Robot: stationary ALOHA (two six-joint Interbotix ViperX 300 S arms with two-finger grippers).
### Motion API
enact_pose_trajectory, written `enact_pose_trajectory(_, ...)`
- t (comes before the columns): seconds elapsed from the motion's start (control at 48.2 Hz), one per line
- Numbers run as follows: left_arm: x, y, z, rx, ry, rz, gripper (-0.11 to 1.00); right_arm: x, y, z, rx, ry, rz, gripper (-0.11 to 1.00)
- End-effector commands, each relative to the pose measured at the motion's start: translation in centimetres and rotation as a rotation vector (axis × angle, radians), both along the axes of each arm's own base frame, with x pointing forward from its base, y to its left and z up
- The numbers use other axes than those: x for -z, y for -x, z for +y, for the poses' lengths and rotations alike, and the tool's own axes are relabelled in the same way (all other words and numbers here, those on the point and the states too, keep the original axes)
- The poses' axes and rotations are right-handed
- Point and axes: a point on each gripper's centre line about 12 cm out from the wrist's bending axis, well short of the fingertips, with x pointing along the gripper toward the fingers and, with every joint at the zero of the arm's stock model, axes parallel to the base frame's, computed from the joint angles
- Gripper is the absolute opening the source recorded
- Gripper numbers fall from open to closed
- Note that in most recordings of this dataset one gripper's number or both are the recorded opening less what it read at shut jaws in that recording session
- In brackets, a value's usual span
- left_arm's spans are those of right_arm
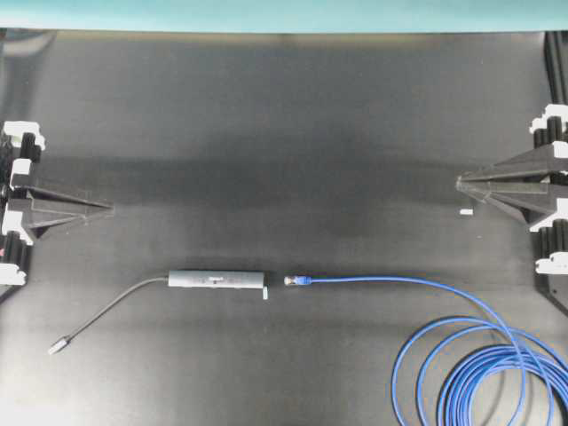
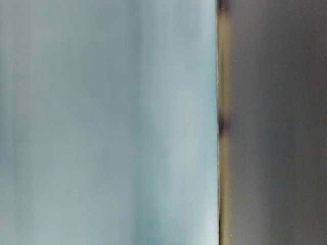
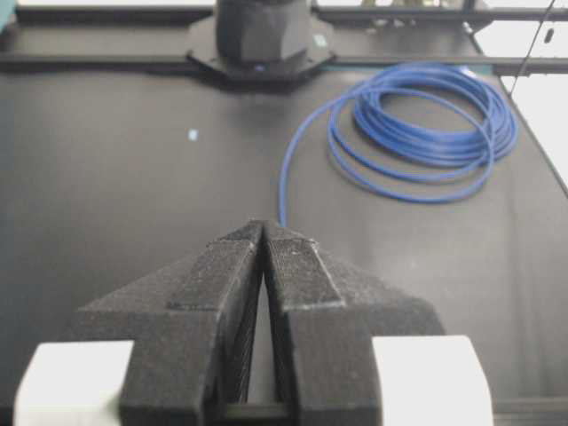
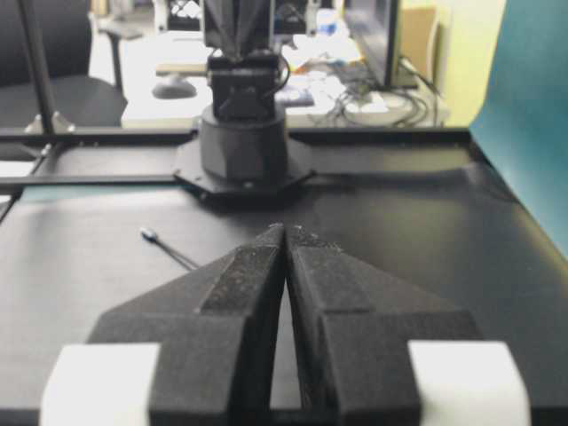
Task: Insert the LAN cable into the hub.
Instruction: 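Move both grippers down toward the grey hub and blue cable plug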
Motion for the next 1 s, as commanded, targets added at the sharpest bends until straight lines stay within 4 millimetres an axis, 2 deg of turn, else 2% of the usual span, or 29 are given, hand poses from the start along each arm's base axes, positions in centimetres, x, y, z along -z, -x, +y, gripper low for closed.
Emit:
enact_pose_trajectory(0.0,-0.6,-0.5,-0.3,0.017,-0.03,-0.008,0.06,-0.4,-0.3,-0.3,0.013,-0.015,-0.005,0.03)
enact_pose_trajectory(0.083,-0.4,-1.1,-0.3,0.015,-0.028,0.014,0.0,0.0,-0.8,-0.4,0.02,-0.088,0.078,0.0)
enact_pose_trajectory(0.208,-0.5,-2.3,-0.3,0.017,-0.03,0.046,0.0,1.1,-1.9,-0.2,0.018,-0.144,0.257,0.0)
enact_pose_trajectory(0.477,-0.1,-5.5,-1.1,0.048,-0.03,0.154,0.0,2.5,-5.3,0.8,-0.009,-0.142,0.516,0.0)
enact_pose_trajectory(0.706,1.0,-6.0,-1.2,0.05,-0.024,0.211,0.02,4.2,-7.5,1.3,-0.018,-0.136,0.64,0.0)
enact_pose_trajectory(0.768,1.3,-6.2,-1.3,0.055,-0.009,0.222,0.13,4.4,-8.0,1.5,-0.024,-0.134,0.651,0.02)
enact_pose_trajectory(0.83,1.7,-6.3,-1.4,0.059,0.016,0.234,0.29,4.5,-8.4,1.6,-0.026,-0.131,0.657,0.11)
enact_pose_trajectory(0.976,3.9,-7.1,-2.2,0.082,0.082,0.273,0.73,5.0,-9.3,1.6,-0.024,-0.127,0.681,0.48)
